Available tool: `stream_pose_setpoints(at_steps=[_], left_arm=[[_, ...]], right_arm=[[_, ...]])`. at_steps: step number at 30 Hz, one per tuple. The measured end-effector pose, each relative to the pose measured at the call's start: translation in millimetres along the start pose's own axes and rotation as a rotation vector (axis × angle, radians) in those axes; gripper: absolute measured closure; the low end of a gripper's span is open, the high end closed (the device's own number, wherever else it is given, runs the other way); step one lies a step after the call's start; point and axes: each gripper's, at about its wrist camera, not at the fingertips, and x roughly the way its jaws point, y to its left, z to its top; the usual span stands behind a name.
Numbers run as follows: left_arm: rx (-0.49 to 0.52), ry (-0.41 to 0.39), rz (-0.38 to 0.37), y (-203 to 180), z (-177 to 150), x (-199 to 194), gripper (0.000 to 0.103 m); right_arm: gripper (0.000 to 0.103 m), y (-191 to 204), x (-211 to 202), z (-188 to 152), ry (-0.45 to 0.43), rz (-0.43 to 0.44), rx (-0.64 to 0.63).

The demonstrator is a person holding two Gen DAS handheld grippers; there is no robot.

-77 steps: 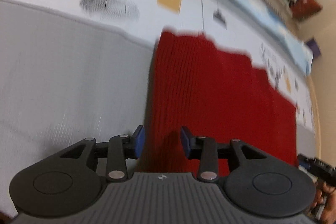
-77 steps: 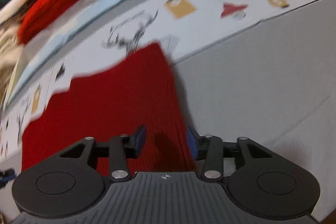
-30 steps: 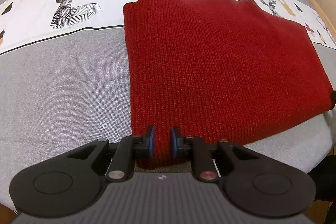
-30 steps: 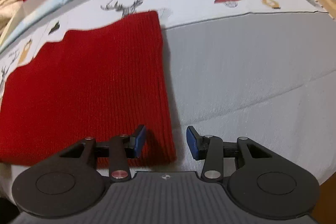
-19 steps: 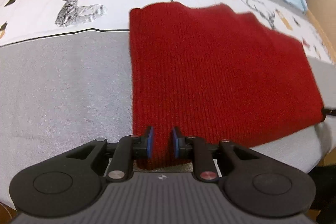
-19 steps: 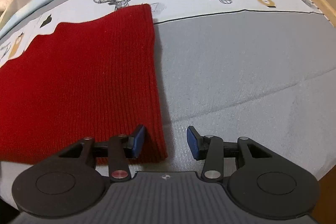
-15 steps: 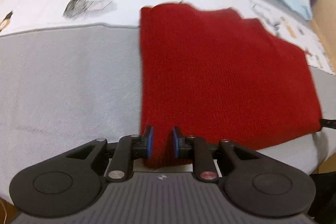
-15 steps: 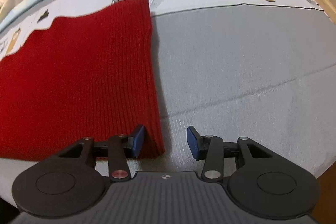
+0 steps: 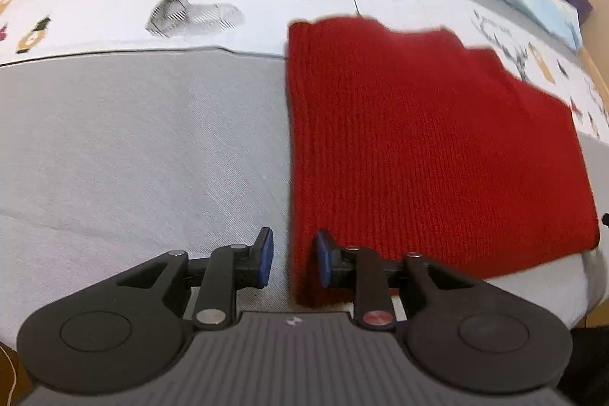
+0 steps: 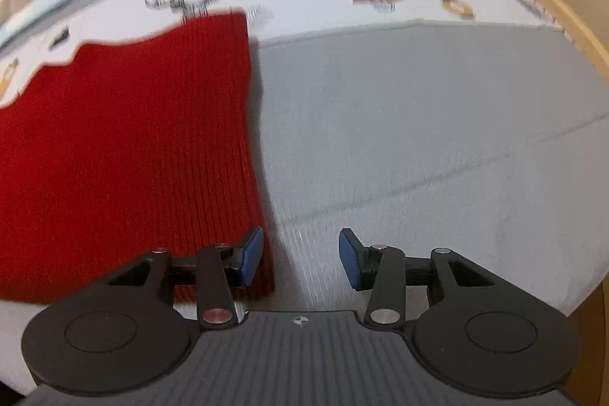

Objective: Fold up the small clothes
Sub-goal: 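Open both grippers and pull them back from the folded sweater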

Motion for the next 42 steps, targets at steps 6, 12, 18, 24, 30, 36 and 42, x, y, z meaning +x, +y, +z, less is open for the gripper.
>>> stream_pose_setpoints(at_steps=[6,12,18,24,30,36,42], left_arm=[[-0.066,-0.069,-0.01,17.1,2.9,-17.6,0.069],[-0.107,-0.143,0.015,35.0,-0.9,-38.4,0.069],[-0.171,-0.216,0.031,58.7,-3.3,-59.5,0.065],[-0.252,-0.238,0.02,90.5,-11.0,-71.9,0.062],[-0.282,-0.216,0.04,115.1,-18.6,-73.0,0.062],[-0.295,-0.19,0.069,132.6,-23.1,-71.8,0.058],[-0.305,-0.186,0.084,150.3,-29.6,-74.2,0.058]], right_arm=[[0.057,8.7,-25.3,2.7,-0.156,0.03,0.018],[0.057,24.4,2.8,-0.2,0.005,-0.014,-0.009],[0.057,67.9,-37.7,-3.2,-0.22,0.04,-0.024],[0.057,105.7,-47.0,-12.0,-0.286,0.124,0.003],[0.056,142.2,-0.1,-15.6,-0.026,0.016,-0.116],[0.056,177.7,-23.8,-32.8,-0.176,0.007,-0.197],[0.075,212.3,-42.8,-56.6,-0.253,0.062,-0.168]])
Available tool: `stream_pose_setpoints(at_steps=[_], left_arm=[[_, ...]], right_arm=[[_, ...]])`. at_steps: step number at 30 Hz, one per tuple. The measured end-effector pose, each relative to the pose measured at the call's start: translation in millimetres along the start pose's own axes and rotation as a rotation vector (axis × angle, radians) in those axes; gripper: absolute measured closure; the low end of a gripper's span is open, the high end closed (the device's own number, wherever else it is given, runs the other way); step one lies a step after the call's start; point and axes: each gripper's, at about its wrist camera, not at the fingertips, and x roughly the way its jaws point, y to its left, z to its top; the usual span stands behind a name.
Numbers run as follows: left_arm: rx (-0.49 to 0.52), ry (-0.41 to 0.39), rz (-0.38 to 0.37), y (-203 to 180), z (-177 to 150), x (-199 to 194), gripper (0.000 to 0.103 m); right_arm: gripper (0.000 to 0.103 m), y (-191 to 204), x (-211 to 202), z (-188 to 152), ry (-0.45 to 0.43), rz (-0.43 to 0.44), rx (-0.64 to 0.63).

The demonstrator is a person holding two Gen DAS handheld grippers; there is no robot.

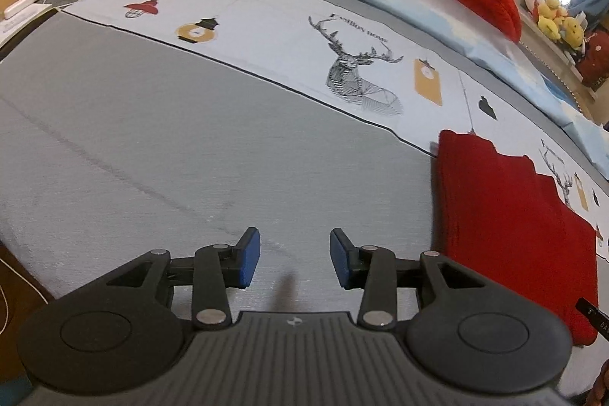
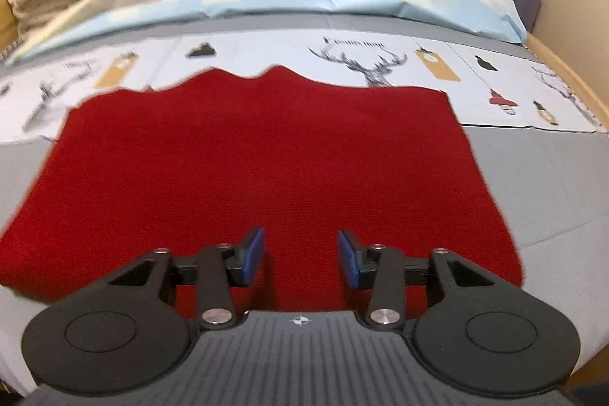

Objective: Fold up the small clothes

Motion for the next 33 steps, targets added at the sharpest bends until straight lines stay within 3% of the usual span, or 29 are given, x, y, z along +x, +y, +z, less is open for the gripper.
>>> stream_pose_setpoints(at_steps=[3,7,8,11,13,17,20,25,28,33], left_arm=[[-0.031,0.005,0.002,12.4,0.3,-0.5,0.058],[-0.068,0.019,-0.004,26.0,2.0,1.0,0.058],[-0.071,0.023,-0.004,28.3,2.0,1.5,0.058],[-0.071,0.032,-0.001,33.8,2.7,2.7,0.057],[-0.075,0.036,-0.001,37.7,3.2,3.1,0.057],[-0.085,0.04,-0.003,42.6,3.7,3.6,0.056],[-0.094,0.039,-0.007,46.0,4.8,3.7,0.056],[-0.105,0.043,-0.011,46.5,6.7,6.2,0.056],[-0.094,0.041,-0.013,46.1,6.6,6.3,0.056],[-0.103,0.046,-0.011,47.7,6.9,7.7,0.056]], right_arm=[[0.077,25.3,-5.0,-3.4,-0.025,0.027,0.004],[0.077,80.6,-12.1,-15.2,-0.061,0.09,-0.118],[0.075,96.5,-14.9,-18.9,-0.079,0.118,-0.162],[0.055,141.0,-20.6,-30.9,-0.084,0.256,-0.307],[0.055,166.1,-23.5,-39.9,-0.087,0.318,-0.418],[0.047,210.4,-23.9,-55.5,-0.099,0.363,-0.614],[0.041,235.1,-17.2,-64.5,-0.076,0.349,-0.725],[0.041,270.0,-4.2,-88.0,-0.075,0.224,-0.95],[0.048,274.2,1.3,-90.0,-0.103,0.18,-0.978],[0.064,275.0,1.9,-98.2,-0.149,0.178,-1.052]])
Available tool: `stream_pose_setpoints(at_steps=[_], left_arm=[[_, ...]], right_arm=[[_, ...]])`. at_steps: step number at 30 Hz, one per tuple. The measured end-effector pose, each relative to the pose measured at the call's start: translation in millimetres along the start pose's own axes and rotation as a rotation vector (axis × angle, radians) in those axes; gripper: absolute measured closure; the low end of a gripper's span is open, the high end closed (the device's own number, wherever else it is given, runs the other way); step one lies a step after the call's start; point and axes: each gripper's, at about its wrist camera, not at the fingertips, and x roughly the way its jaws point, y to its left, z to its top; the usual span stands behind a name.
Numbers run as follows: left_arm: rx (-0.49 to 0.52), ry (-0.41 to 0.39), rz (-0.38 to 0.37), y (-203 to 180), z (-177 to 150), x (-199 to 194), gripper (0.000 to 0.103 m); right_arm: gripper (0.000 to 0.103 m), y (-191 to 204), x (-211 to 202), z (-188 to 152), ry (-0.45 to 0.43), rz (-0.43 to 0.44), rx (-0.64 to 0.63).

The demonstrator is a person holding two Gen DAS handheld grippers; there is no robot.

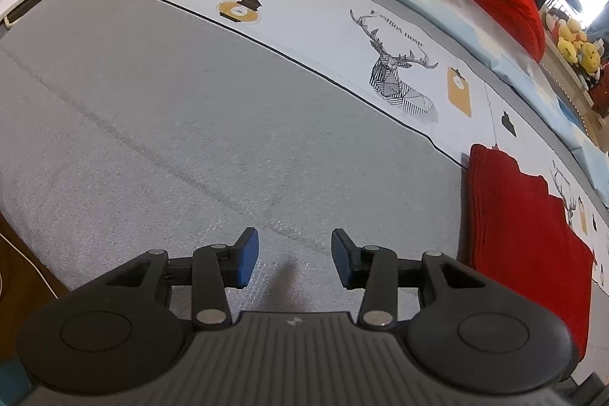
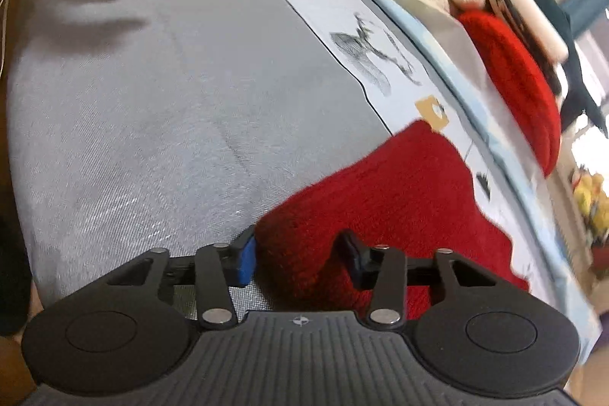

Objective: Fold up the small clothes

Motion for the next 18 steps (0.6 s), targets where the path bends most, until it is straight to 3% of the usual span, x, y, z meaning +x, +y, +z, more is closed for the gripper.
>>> stream_pose_setpoints(at_steps=[5,12,18], left_arm=[[0.0,-0.011,-0.011,-2.7,0.1,-2.1,0.056],[0.016,-0.008,-0.007,-10.9,1.4,0.7,0.056],[0.05,-0.005,0.012,-25.1,-1.0,4.1,0.056]], right_arm=[[0.081,-2.0,-8.2,-1.3,-0.031,-0.001,-0.009],[0.085,-20.0,-42.3,14.5,-0.13,-0.018,0.1],[0.085,-29.7,-91.9,23.7,-0.272,0.14,0.233]])
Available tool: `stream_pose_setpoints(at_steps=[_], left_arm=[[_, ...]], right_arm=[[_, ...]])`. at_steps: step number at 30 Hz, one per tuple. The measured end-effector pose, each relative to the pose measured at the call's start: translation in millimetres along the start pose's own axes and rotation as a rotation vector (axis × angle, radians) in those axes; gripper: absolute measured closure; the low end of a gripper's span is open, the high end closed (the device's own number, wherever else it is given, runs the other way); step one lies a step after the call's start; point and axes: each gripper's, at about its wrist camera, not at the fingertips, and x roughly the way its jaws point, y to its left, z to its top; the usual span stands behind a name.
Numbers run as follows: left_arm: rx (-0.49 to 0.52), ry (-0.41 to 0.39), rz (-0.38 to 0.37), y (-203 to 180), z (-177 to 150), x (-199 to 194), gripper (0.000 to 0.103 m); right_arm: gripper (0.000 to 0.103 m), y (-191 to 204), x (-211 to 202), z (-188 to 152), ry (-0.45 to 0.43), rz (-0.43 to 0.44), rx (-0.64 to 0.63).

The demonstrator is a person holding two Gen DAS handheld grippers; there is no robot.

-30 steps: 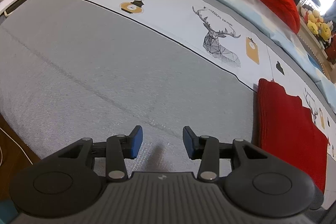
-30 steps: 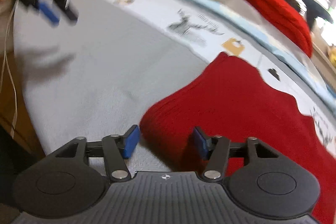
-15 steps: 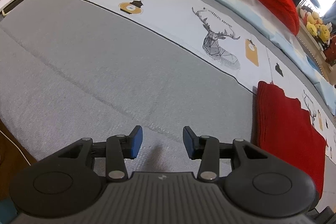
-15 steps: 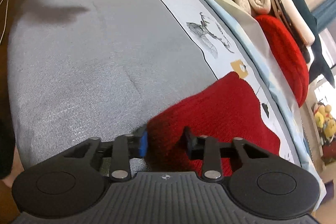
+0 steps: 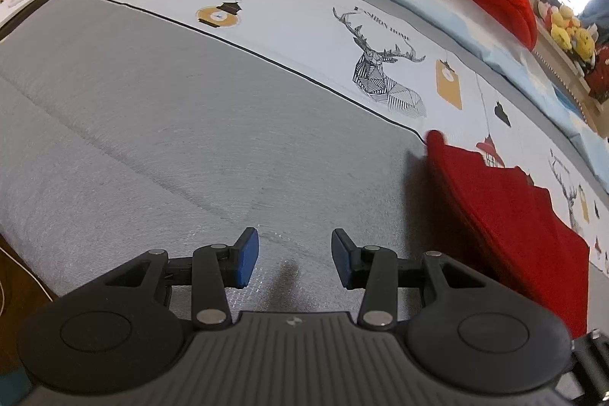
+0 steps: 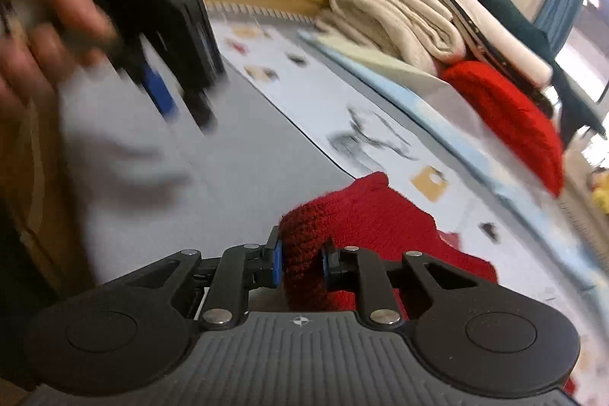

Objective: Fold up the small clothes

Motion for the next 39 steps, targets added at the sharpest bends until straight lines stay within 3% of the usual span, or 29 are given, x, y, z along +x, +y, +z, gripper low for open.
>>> stream_pose_setpoints(at_steps=[3,8,11,14,18,20,22,24,27,31,35,39], left_arm=[[-0.006,0.004,-0.002,-4.5,-1.0,0.7,0.056],[0.017,0.003,-0.013,-24.1,-1.1,3.1,0.056],[0.046,0.008,-0.022,-45.5,-0.9,7.5,0.056],[0.095,0.015,-0.038,-75.7,-2.5,14.4,0.056],[0.188,0.027,-0.056,-124.7,-9.8,23.6,0.056],[0.245,0.033,-0.061,-151.5,-15.3,27.9,0.056],[0.298,0.036,-0.066,-175.1,-22.0,31.4,0.056],[0.345,0.037,-0.074,-197.2,-27.7,35.6,0.056],[0.39,0.036,-0.099,-226.1,-35.6,40.3,0.056],[0.439,0.048,-0.119,-261.0,-49.9,47.2,0.055],[0.504,0.041,-0.133,-287.1,-66.0,48.8,0.055],[0.563,0.017,-0.145,-301.6,-80.7,43.9,0.055]], right_arm=[[0.085,-26.8,-14.6,10.2,-0.038,0.037,0.191],[0.085,-124.0,-51.9,1.3,-0.135,-0.081,0.604],[0.085,-183.8,-82.9,-34.6,-0.164,-0.208,0.815],[0.085,-236.1,-116.6,-98.9,-0.157,-0.361,1.079],[0.085,-271.4,-144.9,-194.5,-0.013,-0.571,1.297],[0.083,-280.1,-146.2,-239.6,0.121,-0.593,1.436],[0.076,-285.2,-149.7,-270.0,0.2,-0.538,1.536],[0.063,-288.1,-161.3,-274.3,0.192,-0.493,1.509],[0.062,-297.8,-182.9,-260.2,0.161,-0.527,1.4],[0.057,-329.1,-194.8,-250.7,0.073,-0.418,1.339],[0.039,-365.0,-164.2,-244.0,0.099,-0.287,1.205],[0.039,-377.5,-127.0,-254.6,0.148,-0.25,1.16]])
